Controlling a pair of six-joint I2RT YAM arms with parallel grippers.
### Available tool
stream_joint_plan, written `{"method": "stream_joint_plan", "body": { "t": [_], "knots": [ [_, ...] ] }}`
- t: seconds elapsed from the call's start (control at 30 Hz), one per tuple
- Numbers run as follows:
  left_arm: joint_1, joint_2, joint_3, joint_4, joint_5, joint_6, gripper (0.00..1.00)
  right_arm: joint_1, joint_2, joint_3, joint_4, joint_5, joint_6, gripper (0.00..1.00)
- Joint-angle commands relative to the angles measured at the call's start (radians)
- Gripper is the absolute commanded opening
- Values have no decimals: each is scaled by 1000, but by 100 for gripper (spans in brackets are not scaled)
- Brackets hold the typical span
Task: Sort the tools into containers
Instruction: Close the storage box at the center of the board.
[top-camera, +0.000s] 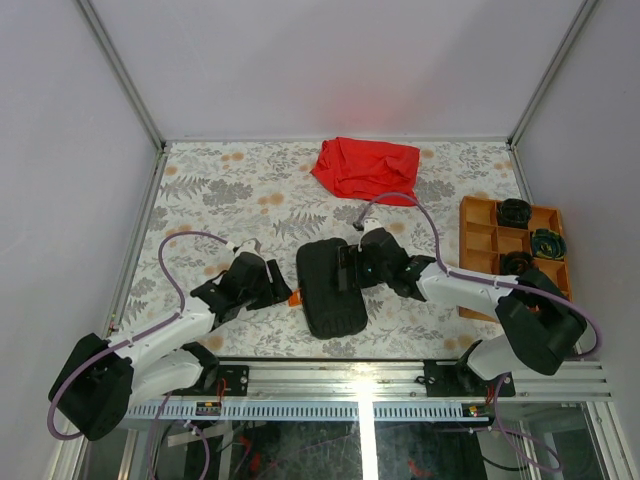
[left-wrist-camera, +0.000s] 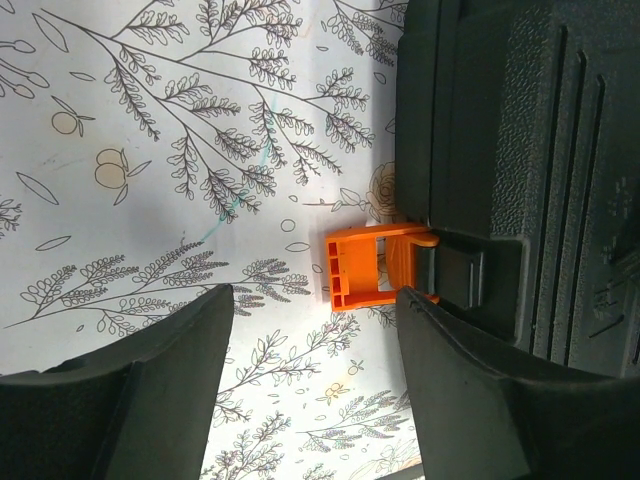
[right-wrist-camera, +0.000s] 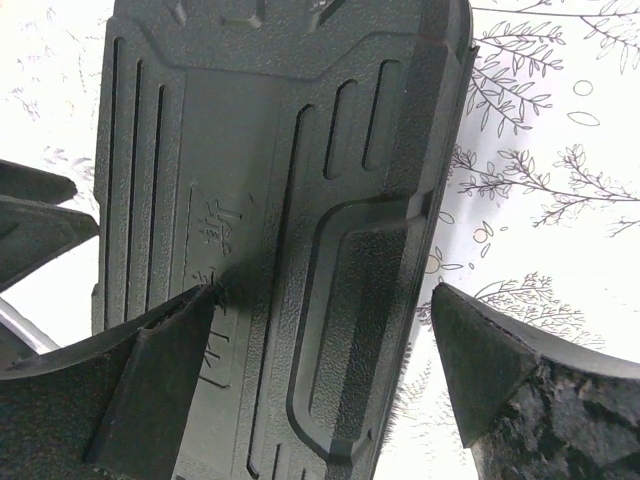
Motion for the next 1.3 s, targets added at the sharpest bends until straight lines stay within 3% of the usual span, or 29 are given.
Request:
{"method": "stream_joint_plan", "body": {
  "t": [0.0, 0.27, 0.5, 0.77, 0.97, 1.27],
  "knots": [
    [-3, -7, 3, 4, -16, -7, 66, -12, 34, -14, -25, 109, 97, 92],
    [-4, 12, 31, 44, 26, -35, 77, -94, 42, -107, 12, 123, 231, 79],
    [-3, 90, 75, 139, 105, -73, 88, -114, 12, -147, 36, 128, 263, 79],
    [-3, 119, 72, 229, 157, -94, 93, -114, -24, -165, 28, 134, 258, 79],
    [-3, 200, 83, 282, 198, -87, 88, -114, -44, -182, 30, 129, 263, 79],
    [-3, 314, 198, 180, 125, -13, 73, -114, -112, -209, -6, 164, 268, 78]
  ]
}}
